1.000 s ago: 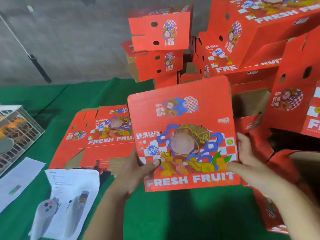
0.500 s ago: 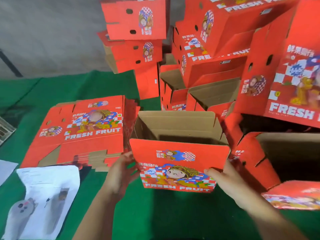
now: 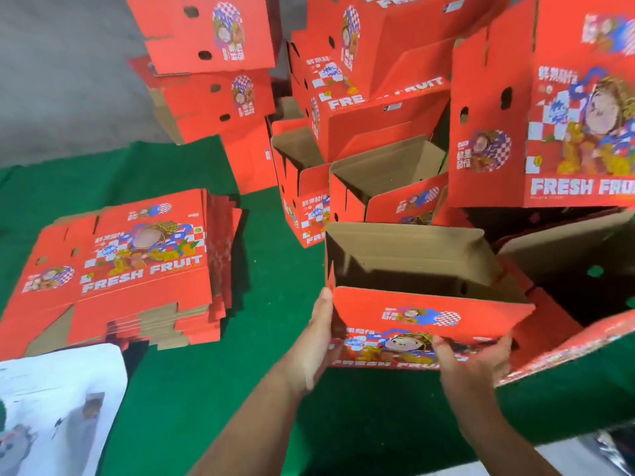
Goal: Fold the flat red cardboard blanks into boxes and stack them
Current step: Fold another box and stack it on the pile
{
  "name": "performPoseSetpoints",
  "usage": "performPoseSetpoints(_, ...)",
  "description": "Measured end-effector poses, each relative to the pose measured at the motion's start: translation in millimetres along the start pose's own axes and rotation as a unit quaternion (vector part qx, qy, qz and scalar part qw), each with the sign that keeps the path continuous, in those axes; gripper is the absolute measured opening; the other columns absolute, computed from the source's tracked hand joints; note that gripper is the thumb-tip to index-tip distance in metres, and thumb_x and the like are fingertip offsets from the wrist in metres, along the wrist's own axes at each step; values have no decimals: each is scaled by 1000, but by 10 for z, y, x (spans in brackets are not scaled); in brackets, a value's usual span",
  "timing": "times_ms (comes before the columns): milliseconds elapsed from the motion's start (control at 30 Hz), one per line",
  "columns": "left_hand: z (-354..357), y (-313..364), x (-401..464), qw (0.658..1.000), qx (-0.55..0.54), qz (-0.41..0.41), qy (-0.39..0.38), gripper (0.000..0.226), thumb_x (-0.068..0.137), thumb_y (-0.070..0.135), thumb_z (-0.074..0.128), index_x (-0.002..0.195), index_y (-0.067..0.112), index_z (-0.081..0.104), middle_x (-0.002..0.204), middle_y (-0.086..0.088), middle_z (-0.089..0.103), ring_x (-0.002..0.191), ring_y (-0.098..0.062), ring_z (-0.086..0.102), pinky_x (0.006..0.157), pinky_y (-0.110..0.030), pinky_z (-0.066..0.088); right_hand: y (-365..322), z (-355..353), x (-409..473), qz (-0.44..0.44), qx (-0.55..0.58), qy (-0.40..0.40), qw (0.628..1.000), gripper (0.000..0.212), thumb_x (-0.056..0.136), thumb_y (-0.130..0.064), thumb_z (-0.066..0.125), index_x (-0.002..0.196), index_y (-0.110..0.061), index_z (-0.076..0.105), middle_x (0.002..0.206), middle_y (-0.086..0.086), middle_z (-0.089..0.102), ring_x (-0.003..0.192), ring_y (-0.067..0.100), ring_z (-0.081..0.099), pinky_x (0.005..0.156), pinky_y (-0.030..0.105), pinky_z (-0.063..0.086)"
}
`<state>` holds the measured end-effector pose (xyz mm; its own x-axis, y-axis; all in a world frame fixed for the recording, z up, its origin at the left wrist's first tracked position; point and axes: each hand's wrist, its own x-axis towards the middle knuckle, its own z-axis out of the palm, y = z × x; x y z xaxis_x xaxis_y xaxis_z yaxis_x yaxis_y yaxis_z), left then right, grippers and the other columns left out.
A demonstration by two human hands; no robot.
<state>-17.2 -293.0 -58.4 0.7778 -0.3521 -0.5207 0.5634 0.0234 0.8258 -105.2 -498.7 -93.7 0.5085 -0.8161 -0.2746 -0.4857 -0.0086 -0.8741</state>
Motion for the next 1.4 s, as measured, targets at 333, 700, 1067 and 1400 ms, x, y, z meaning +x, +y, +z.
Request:
performPoseSetpoints(333,-107,-128,-244,990,-50,28,131,49,104,56,47,145,30,55,149,8,53,136,-21,53,117,-43,38,-49,444,-499,203,94,-248,943,43,94,-16,69,121,-28,38,96,11,58,87,24,59,77,42,55)
performPoseSetpoints(700,-103,21,-211,990,13,121,65,58,83,65,59,134,39,55,116,29,72,99,20,64,76,-10,49,65,303,179,82,134,6,987,59,86,-5,72,134,-28,47,126,7,61,114,33,61,106,51,48)
performPoseSetpoints(1067,-155,178,-115,996,-8,30,78,75,66,100,37,116,46,49,96,39,65,87,18,60,96,-31,33,305,238,708,118,128,-96,980,24,98,-8,56,118,-19,63,117,11,67,103,26,64,85,42,52)
performPoseSetpoints(1400,-28,463,61,998,-20,-28,59,49,95,66,44,118,29,66,88,13,80,73,-8,77,62,-28,56,333,346,927,424,481,-52,766,36,105,-23,50,140,-21,60,133,2,67,126,23,61,102,33,51)
